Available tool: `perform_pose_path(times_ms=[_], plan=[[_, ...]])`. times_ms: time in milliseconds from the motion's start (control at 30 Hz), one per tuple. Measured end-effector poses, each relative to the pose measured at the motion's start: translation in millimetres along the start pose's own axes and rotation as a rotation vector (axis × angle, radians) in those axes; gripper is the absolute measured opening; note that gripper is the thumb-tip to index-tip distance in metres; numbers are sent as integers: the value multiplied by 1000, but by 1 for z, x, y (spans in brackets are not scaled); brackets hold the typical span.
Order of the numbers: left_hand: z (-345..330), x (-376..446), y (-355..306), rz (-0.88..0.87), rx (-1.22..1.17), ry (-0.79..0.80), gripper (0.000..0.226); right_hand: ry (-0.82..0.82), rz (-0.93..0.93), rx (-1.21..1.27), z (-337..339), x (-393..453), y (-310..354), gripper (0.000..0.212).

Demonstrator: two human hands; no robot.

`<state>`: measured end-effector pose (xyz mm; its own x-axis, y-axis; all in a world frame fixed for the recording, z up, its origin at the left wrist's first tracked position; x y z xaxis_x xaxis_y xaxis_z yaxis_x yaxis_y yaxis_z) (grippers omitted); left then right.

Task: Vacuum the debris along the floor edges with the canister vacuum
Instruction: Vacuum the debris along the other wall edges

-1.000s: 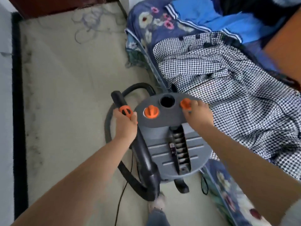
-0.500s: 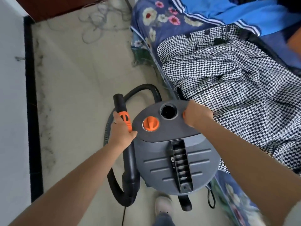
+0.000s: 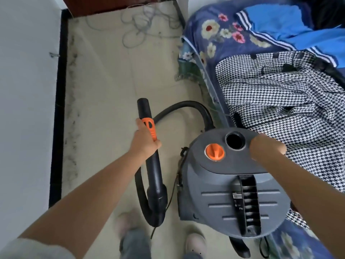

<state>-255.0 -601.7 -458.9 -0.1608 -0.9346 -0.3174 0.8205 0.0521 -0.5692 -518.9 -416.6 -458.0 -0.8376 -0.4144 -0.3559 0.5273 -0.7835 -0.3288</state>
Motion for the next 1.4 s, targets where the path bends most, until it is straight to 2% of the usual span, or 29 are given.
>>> perform_pose_path(times_ms=[67,133,267,467,533,600,733,833,967,1067,1200,1267,1400], plan=[[23,21,17,9,16,15,75,-34,19,-28,15,-12,24,38],[50,45,37,21,35,35,74,-64,129,-40,33,-29,70,32],[114,96,82,25,28,85,78,-28,332,32,68,-64,208,30],[232,161,191,199,-34,-15,46,109,499,272,115,-114,414,30],[265,177,225,221,-24,-47,20,138,564,358,131,-129,472,28],[292,185,254,250,-32,-80,24,175,605,394,143,-140,517,20],[331,195,301,347,-110,-142,26,370,525,516,154,-163,581,16],[350,207,321,378,-83,-176,29,465,618,644,169,-189,634,12],[356,226,334,477,-76,-237,30,746,571,878,186,-213,688,17],[352,241,328,604,-105,-231,44,824,593,868,196,-208,723,14],[338,268,312,682,-130,-220,68,893,677,756,202,-193,763,26],[331,280,311,700,-172,-242,70,888,686,715,197,-187,779,29],[327,288,329,767,-270,-298,62,945,590,698,177,-196,810,17]])
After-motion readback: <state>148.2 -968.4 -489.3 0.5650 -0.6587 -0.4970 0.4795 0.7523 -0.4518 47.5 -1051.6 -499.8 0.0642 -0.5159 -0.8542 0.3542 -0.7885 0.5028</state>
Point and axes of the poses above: each hand's wrist, its own x-axis towards the middle knuckle, its own z-axis out of the back of the hand, y = z × x, the point moved 6 cm from there along x, towards the middle knuckle, and after that the axes turned 13 degrees about -y, right-handed, at the moved point
